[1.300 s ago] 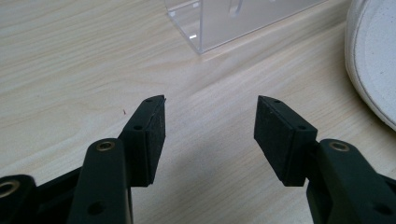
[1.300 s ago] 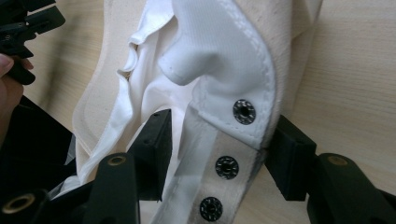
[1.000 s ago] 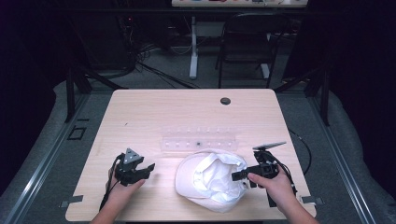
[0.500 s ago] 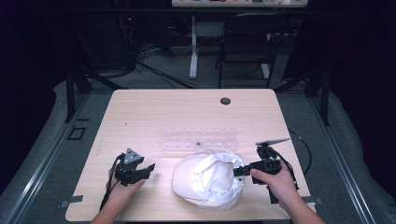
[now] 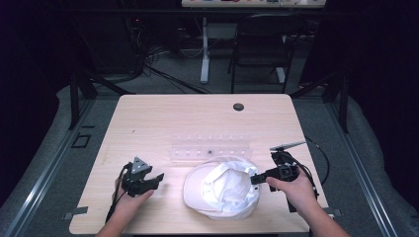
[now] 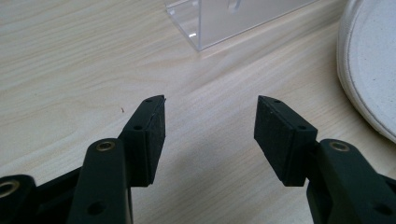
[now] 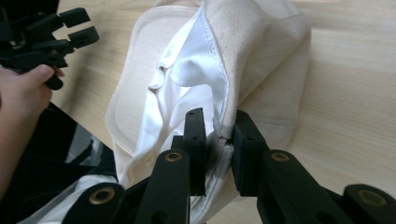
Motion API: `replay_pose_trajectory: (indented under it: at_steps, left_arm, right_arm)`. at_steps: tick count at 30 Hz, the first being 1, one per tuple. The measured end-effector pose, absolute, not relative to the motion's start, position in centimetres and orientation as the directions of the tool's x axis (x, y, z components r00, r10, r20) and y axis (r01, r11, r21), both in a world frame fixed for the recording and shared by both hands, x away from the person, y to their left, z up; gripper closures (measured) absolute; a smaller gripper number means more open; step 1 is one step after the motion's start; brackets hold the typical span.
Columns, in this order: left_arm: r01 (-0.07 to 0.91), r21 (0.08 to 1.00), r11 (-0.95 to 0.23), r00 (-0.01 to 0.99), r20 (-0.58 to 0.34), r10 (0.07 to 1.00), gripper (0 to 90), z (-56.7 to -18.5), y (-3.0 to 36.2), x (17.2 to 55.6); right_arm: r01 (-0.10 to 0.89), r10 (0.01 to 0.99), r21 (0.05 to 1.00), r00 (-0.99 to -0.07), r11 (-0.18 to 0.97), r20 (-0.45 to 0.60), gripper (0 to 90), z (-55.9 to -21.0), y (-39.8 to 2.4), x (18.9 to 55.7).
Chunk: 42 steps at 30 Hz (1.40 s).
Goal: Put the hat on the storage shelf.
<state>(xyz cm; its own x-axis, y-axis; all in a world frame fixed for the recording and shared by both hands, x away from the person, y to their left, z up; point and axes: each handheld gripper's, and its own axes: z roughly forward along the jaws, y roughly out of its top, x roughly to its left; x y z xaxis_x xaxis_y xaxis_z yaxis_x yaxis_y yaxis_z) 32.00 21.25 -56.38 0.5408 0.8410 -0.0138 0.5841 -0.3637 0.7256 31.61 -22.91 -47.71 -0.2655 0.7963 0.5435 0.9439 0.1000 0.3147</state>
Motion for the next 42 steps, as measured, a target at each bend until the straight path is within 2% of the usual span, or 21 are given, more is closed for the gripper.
replay_pose_trajectory:
  at_steps: [7,15,18,29,42]
  left_arm:
    - [0.583,0.725,-0.368,0.545,-0.013,0.838,44.0,-56.5,21.1,32.0]
    - [0.583,0.724,-0.368,0.545,-0.014,0.838,44.0,-56.5,21.0,32.0]
    - [0.584,0.722,-0.37,0.547,-0.013,0.837,44.0,-56.5,21.0,32.0]
    - [0.581,0.72,-0.379,0.552,-0.006,0.834,44.0,-56.6,20.8,32.0]
    - [0.581,0.719,-0.382,0.554,-0.006,0.832,44.0,-56.6,20.7,31.9]
  right_arm:
    - [0.923,0.83,0.355,-0.312,0.149,0.462,80.0,-46.6,-22.8,32.0]
    - [0.93,0.85,0.329,-0.302,0.164,0.431,80.5,-45.3,-22.7,32.2]
    - [0.923,0.866,0.358,-0.292,0.143,0.407,80.5,-44.9,-22.6,32.3]
    - [0.925,0.86,0.349,-0.296,0.15,0.415,80.8,-43.9,-22.7,32.6]
    - [0.933,0.821,0.328,-0.299,0.146,0.486,81.2,-42.9,-22.5,32.8]
